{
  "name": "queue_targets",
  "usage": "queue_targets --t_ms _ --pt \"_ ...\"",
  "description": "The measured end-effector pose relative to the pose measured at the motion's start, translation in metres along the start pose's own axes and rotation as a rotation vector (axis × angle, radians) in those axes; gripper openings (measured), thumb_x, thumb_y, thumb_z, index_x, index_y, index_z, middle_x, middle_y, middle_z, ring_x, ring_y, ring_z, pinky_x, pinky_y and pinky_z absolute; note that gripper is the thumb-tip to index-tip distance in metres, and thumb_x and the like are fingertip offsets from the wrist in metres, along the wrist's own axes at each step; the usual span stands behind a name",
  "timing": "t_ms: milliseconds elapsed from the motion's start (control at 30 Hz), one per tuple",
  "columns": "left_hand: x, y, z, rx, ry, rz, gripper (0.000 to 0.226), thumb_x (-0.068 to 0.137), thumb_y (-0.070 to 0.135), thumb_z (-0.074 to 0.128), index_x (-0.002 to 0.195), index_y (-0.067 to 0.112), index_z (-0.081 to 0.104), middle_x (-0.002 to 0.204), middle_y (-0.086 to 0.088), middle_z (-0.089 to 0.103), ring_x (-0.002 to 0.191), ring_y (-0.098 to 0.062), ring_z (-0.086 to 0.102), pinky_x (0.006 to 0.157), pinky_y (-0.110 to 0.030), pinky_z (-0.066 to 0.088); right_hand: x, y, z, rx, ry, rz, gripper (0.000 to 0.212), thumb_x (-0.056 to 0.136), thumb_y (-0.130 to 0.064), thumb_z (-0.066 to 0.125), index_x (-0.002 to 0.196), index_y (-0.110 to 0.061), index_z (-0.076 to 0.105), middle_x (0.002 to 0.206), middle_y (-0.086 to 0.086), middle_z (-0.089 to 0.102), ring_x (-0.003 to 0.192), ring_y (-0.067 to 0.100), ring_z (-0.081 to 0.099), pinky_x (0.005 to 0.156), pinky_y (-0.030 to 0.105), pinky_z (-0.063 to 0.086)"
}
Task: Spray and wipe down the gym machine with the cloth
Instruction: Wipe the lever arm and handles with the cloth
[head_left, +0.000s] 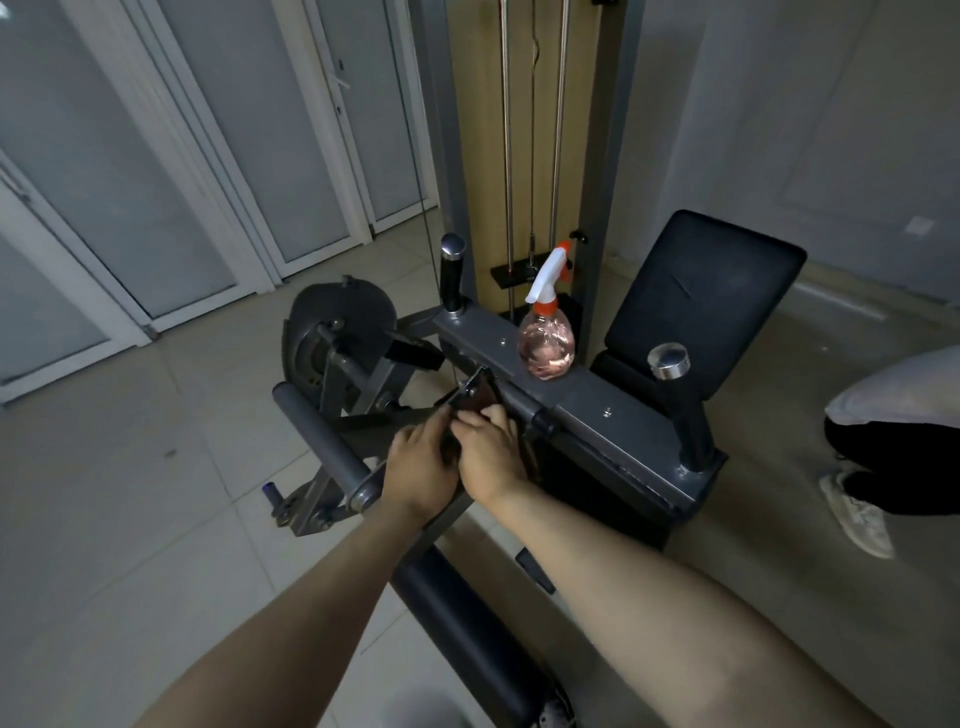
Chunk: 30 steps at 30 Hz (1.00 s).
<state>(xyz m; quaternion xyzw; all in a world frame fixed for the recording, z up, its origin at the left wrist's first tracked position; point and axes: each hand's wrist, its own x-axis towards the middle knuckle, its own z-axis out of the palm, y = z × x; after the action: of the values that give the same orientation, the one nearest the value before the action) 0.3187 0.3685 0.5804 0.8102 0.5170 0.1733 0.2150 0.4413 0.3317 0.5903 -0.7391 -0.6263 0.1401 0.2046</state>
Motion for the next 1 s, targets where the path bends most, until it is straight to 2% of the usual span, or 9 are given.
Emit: queue_targets --t_ms 133,233,333,433,533,667,733,867,1000 --pt "-0.001 0.005 -0.001 0.062 -0.006 -0.001 0.062 0.092 0.037 0.043 0.150 0.015 0.043 0.144 -0.009 0.056 0.132 -0.026 0.049 0.113 -0.036 0.029 0.010 0.005 -0.005 -0.164 -0.092 -0.194 0.048 0.099 -0.013 0.044 0.145 -0.024 0.048 0.156 -0.005 0.037 0.135 0.025 0.032 0.107 0.039 0.029" --pt "0.000 0.004 0.001 0.131 -0.083 -0.061 0.066 0.098 0.045 0.050 0.157 0.025 0.029 0.155 -0.001 0.044 0.137 -0.030 0.034 0.116 -0.042 0.029 0.013 0.032 -0.015 -0.271 -0.090 -0.180 0.056 0.097 -0.016 0.047 0.151 -0.028 0.039 0.156 -0.004 0.033 0.136 0.027 0.031 0.110 0.044 0.029" --pt "-0.002 0.002 0.003 0.177 -0.103 -0.088 0.073 0.097 0.053 0.048 0.160 0.027 0.021 0.154 0.001 0.046 0.139 -0.030 0.027 0.116 -0.043 0.028 0.006 0.045 -0.019 -0.348 -0.034 -0.170 0.058 0.096 -0.009 0.047 0.152 -0.021 0.038 0.151 0.000 0.037 0.133 0.029 0.032 0.112 0.042 0.031" --pt "-0.002 0.005 0.000 0.157 -0.105 -0.116 0.072 0.096 0.056 0.046 0.159 0.029 0.023 0.153 0.002 0.047 0.142 -0.028 0.022 0.116 -0.043 0.028 -0.005 0.031 -0.009 -0.156 0.014 -0.083 0.051 0.096 -0.009 0.049 0.146 -0.018 0.049 0.143 0.003 0.046 0.129 0.030 0.036 0.109 0.041 0.037" --pt "-0.005 0.011 -0.005 0.168 -0.154 -0.110 0.071 0.096 0.056 0.046 0.158 0.034 0.021 0.154 0.002 0.046 0.145 -0.029 0.017 0.119 -0.044 0.025 -0.009 0.024 -0.008 0.125 -0.064 -0.133 0.039 0.095 -0.006 0.053 0.132 -0.016 0.064 0.136 0.003 0.058 0.125 0.027 0.044 0.109 0.037 0.040" --pt "0.002 0.025 -0.007 0.246 -0.154 -0.063 0.075 0.092 0.067 0.042 0.157 0.038 0.019 0.157 0.003 0.040 0.145 -0.034 0.021 0.122 -0.048 0.016 -0.003 0.055 -0.022 0.194 0.346 -0.068 0.050 0.086 0.006 0.056 0.132 -0.011 0.063 0.132 0.005 0.061 0.120 0.028 0.048 0.107 0.040 0.042" --pt "0.010 0.035 -0.002 0.317 -0.135 -0.011 0.077 0.092 0.070 0.037 0.158 0.035 0.019 0.154 0.001 0.044 0.147 -0.032 0.023 0.123 -0.053 0.003 0.005 0.062 -0.029 0.260 0.442 0.041 0.051 0.087 0.003 0.055 0.136 -0.010 0.060 0.136 0.007 0.059 0.121 0.029 0.047 0.107 0.042 0.042" --pt "0.023 0.056 0.009 0.356 -0.209 -0.029 0.087 0.090 0.072 0.042 0.160 0.031 0.012 0.150 -0.004 0.048 0.149 -0.032 0.023 0.120 -0.059 -0.015 0.029 0.053 -0.037 0.200 0.163 0.164 0.050 0.092 -0.019 0.057 0.142 -0.017 0.052 0.143 0.007 0.054 0.130 0.032 0.041 0.114 0.046 0.033" --pt "0.027 0.054 0.015 0.323 -0.196 -0.082 0.094 0.086 0.074 0.047 0.160 0.028 0.011 0.146 -0.008 0.050 0.145 -0.033 0.028 0.123 -0.056 -0.004 0.041 0.054 -0.045 0.075 0.039 0.184 0.042 0.090 -0.025 0.059 0.131 -0.015 0.057 0.133 0.009 0.060 0.125 0.033 0.047 0.108 0.043 0.040"
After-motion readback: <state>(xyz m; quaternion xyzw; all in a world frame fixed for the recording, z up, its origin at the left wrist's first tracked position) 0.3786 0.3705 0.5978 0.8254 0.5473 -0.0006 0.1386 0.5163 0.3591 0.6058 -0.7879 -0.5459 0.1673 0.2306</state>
